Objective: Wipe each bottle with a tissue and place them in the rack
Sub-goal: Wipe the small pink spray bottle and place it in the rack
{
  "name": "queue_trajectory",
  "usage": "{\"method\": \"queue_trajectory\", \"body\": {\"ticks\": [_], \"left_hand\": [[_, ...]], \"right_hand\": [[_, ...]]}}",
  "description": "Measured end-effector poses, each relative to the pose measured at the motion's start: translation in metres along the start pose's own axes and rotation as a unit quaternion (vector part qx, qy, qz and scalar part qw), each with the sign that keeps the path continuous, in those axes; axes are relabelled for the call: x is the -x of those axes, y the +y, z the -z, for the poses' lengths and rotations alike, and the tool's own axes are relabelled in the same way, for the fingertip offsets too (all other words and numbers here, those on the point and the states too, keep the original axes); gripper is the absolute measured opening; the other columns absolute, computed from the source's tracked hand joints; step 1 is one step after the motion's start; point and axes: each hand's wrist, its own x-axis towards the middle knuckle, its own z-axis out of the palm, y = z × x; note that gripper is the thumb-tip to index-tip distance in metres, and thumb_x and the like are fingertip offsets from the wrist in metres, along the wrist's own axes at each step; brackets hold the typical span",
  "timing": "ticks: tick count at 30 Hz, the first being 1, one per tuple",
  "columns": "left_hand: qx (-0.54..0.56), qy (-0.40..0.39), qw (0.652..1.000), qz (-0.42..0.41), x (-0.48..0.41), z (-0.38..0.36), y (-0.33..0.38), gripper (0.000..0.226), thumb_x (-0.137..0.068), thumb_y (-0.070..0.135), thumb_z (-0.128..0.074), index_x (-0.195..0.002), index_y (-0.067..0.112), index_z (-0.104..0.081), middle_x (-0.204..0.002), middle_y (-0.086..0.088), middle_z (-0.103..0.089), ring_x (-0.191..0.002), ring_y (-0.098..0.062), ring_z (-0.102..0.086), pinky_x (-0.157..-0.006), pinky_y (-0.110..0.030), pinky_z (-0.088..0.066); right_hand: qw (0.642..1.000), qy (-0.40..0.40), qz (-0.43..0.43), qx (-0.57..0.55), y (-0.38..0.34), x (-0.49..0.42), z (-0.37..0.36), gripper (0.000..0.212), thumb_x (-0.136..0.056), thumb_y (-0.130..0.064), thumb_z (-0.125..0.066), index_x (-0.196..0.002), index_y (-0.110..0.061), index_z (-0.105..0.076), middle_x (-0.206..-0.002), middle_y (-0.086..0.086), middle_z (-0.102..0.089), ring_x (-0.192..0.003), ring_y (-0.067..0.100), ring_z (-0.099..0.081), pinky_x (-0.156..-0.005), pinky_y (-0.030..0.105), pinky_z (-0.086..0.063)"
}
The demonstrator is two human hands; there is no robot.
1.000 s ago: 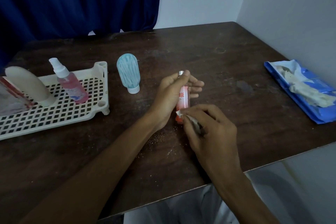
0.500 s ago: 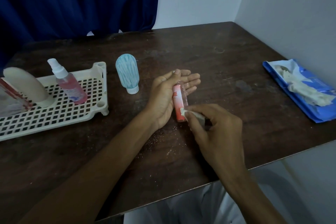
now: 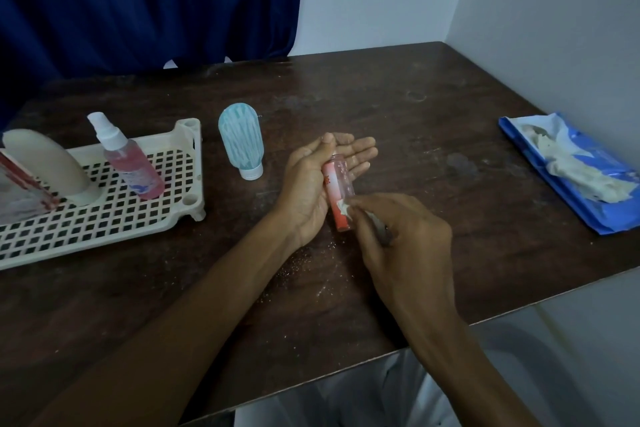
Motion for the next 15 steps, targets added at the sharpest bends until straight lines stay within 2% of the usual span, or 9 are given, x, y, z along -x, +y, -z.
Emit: {"method": "queue_trajectory", "body": {"ticks": [5,9,15], "left_hand": [[-0.014,-0.016,1.0,-0.001,-0.002,0.003,0.001,0.03,-0.108,0.015,-0.034,-0.106,-0.003,-0.057,-0.105,-0.02,-0.073,-0.1,-0.03,-0.072,-0.09,-0.035,-0.058],[-0.017,-0.027,0.999,-0.003,-0.001,0.003,-0.001,0.029,-0.108,0.016,-0.034,-0.106,-0.001,-0.058,-0.108,-0.021,-0.073,-0.103,-0.031,-0.071,-0.092,-0.035,-0.057],[0.005,-0.028,1.0,-0.001,-0.001,0.003,-0.002,0.029,-0.107,0.014,-0.034,-0.103,-0.001,-0.058,-0.107,-0.021,-0.073,-0.102,-0.03,-0.071,-0.09,-0.033,-0.058]], "right_hand": [[1.0,-0.009,0.003,0.007,0.006,0.004,0.007,0.021,-0.081,-0.001,-0.077,-0.098,-0.012,-0.078,-0.093,0.0,-0.073,-0.083,0.01,-0.065,-0.081,0.009,-0.045],[1.0,-0.001,-0.009,0.004,0.007,-0.008,0.002,0.017,-0.083,0.0,-0.073,-0.096,-0.011,-0.078,-0.09,0.0,-0.073,-0.081,0.012,-0.067,-0.076,0.02,-0.051],[1.0,-0.014,0.02,0.011,0.0,0.001,0.003,0.02,-0.082,-0.002,-0.074,-0.099,-0.012,-0.078,-0.095,0.0,-0.072,-0.086,0.009,-0.064,-0.081,0.009,-0.044]]}}
